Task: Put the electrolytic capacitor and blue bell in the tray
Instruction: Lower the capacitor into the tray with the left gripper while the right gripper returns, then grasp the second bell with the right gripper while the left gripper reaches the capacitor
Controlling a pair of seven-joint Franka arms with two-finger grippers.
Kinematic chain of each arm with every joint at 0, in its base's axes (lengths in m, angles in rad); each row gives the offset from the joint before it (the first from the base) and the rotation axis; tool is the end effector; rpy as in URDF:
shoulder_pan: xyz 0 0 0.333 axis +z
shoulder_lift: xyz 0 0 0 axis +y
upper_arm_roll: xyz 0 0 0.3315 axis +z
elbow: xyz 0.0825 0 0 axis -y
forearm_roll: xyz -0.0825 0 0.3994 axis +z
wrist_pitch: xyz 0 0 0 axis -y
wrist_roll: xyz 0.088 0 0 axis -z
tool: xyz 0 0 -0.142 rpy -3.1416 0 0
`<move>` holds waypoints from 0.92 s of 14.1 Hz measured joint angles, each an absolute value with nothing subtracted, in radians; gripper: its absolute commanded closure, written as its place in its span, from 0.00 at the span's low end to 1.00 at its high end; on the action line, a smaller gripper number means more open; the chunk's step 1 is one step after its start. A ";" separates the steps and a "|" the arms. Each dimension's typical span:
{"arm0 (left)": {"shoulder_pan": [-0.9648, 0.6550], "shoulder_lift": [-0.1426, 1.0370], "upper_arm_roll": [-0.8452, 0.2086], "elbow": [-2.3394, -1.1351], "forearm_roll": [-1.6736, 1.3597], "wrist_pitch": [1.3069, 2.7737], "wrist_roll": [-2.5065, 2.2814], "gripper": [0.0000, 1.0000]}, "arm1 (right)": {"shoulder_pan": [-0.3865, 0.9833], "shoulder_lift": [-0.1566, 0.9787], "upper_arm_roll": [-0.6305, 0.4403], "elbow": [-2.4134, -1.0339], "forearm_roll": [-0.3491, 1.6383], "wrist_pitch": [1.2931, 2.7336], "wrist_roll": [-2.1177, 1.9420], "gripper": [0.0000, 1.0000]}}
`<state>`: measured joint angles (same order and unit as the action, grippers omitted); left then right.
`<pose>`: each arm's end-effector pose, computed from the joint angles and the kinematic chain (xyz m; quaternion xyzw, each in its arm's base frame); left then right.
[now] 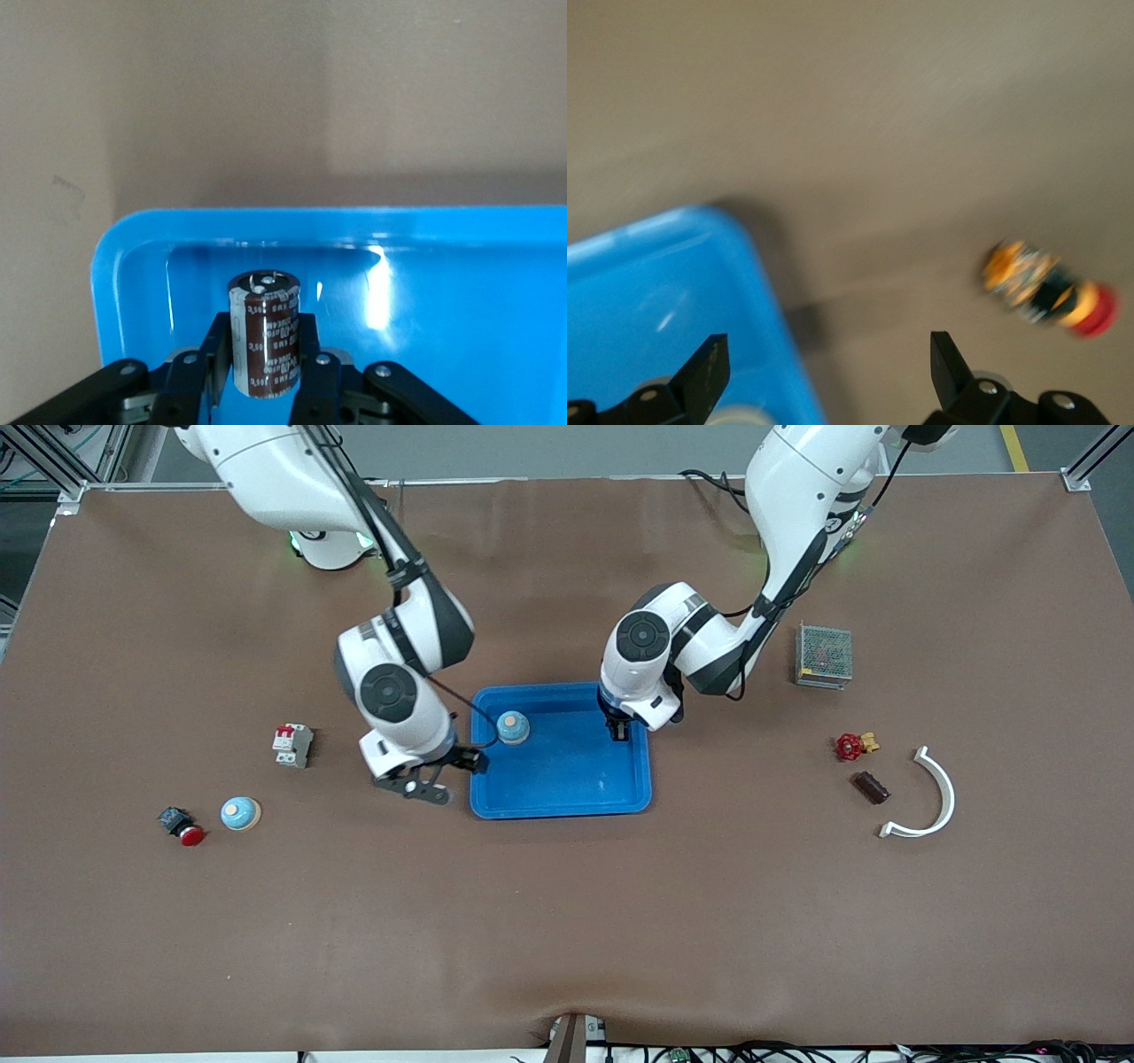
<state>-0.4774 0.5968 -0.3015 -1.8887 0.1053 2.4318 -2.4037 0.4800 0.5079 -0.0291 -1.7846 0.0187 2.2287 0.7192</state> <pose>0.4658 -0.4508 0.1639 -0.6990 -0.7133 0.0501 0.0125 0.5989 0.2923 0.2334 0.9899 -0.1380 -0.0265 0.0175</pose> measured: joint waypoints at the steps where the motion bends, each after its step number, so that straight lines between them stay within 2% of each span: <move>1: -0.477 0.609 -0.301 -1.884 0.106 2.433 -2.407 0.96 | 0.440 0.508 -0.030 -1.785 0.004 2.229 0.671 0.00; 2: -0.478 0.622 -0.301 -1.876 0.108 2.433 -2.409 0.90 | 0.394 0.507 -0.032 -1.785 -0.004 2.230 0.595 0.00; 7: -0.479 0.639 -0.300 -1.853 0.115 2.432 -2.413 0.00 | 0.210 0.490 -0.033 -1.800 -0.004 2.228 0.358 0.00; 10: -0.478 0.640 -0.298 -1.833 0.150 2.432 -2.413 0.00 | 0.143 0.475 -0.033 -1.827 -0.006 2.234 0.293 0.00; 13: -0.472 0.639 -0.297 -1.784 0.195 2.406 -2.401 0.00 | 0.082 0.466 -0.033 -1.882 -0.014 2.306 0.241 0.00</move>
<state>-0.4717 0.6392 -0.2972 -1.7840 0.1949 2.4055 -2.4008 0.0822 0.4660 -0.0332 -1.8822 -0.0143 2.3061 0.2408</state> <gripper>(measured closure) 0.000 0.000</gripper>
